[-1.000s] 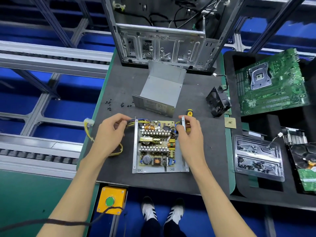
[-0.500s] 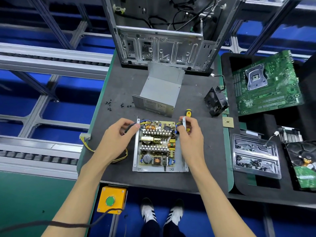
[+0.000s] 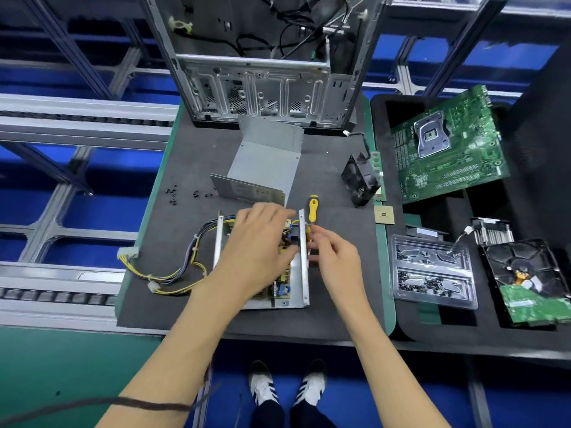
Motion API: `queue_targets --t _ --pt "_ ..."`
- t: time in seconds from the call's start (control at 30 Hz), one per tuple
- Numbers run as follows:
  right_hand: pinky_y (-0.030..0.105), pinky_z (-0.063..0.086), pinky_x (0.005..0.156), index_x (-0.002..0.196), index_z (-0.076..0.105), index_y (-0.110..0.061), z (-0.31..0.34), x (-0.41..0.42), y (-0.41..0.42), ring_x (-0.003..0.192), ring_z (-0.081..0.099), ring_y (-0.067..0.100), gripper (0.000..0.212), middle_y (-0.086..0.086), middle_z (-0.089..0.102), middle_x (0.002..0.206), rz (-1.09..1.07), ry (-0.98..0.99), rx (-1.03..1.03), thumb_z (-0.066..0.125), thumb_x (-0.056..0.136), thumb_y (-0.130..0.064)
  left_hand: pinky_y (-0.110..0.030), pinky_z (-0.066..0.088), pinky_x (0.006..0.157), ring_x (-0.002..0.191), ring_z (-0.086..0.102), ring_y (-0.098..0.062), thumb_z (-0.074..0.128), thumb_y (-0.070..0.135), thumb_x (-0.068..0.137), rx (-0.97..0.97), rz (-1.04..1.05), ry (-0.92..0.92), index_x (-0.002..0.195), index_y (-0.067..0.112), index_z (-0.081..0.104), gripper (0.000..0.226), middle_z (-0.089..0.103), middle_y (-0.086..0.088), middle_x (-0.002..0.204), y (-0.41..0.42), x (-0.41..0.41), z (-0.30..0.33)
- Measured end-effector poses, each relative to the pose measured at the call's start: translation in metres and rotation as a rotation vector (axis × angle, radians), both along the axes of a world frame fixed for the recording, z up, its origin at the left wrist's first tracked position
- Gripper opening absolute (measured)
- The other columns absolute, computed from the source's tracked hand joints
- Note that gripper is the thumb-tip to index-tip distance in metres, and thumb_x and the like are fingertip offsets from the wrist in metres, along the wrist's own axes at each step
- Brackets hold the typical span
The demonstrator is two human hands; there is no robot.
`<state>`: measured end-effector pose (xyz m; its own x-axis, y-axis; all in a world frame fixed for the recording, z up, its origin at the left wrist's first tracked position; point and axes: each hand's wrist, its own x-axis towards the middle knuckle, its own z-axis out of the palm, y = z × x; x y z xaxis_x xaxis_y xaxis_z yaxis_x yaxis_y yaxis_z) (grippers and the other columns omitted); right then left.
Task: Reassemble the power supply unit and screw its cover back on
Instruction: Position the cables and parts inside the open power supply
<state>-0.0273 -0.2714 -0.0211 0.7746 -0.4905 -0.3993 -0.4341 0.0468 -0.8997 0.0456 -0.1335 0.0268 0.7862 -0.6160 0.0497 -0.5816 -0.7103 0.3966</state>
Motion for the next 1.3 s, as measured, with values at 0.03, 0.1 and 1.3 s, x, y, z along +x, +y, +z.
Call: queue_targets --t 0.03,0.1,1.3 --pt "0.044 0.058 0.096 0.132 0.07 -0.02 0.0 -0.002 -0.002 0.098 0.072 0.011 0.053 -0.006 0.077 0.106 0.037 0.009 0.008 0.054 0.087 -0.044 -0.03 0.022 0.106 0.134 0.04 -0.018 0.066 0.032 0.093 0.06 -0.009 0.031 0.141 0.021 0.051 0.052 0.054 0.004 0.139 -0.007 0.002 -0.007" --pt "0.042 0.056 0.101 0.135 0.067 -0.02 -0.001 -0.006 -0.007 0.106 0.07 0.008 0.065 -0.008 0.076 0.113 0.114 0.022 0.036 0.059 0.08 -0.053 -0.032 0.026 0.105 0.13 0.042 -0.018 0.061 0.033 0.096 0.134 -0.014 0.054 0.137 0.021 0.053 0.044 0.056 0.004 0.136 -0.016 0.005 -0.017" --pt "0.016 0.046 0.088 0.141 0.061 -0.027 -0.014 -0.001 -0.044 0.109 0.061 -0.002 0.055 -0.012 0.059 0.119 0.453 -0.027 0.156 0.072 0.09 -0.045 -0.041 0.042 0.09 0.102 0.058 -0.028 0.067 0.015 0.091 0.234 0.009 0.081 0.125 0.012 0.067 0.034 0.07 -0.004 0.111 -0.027 0.012 -0.02"
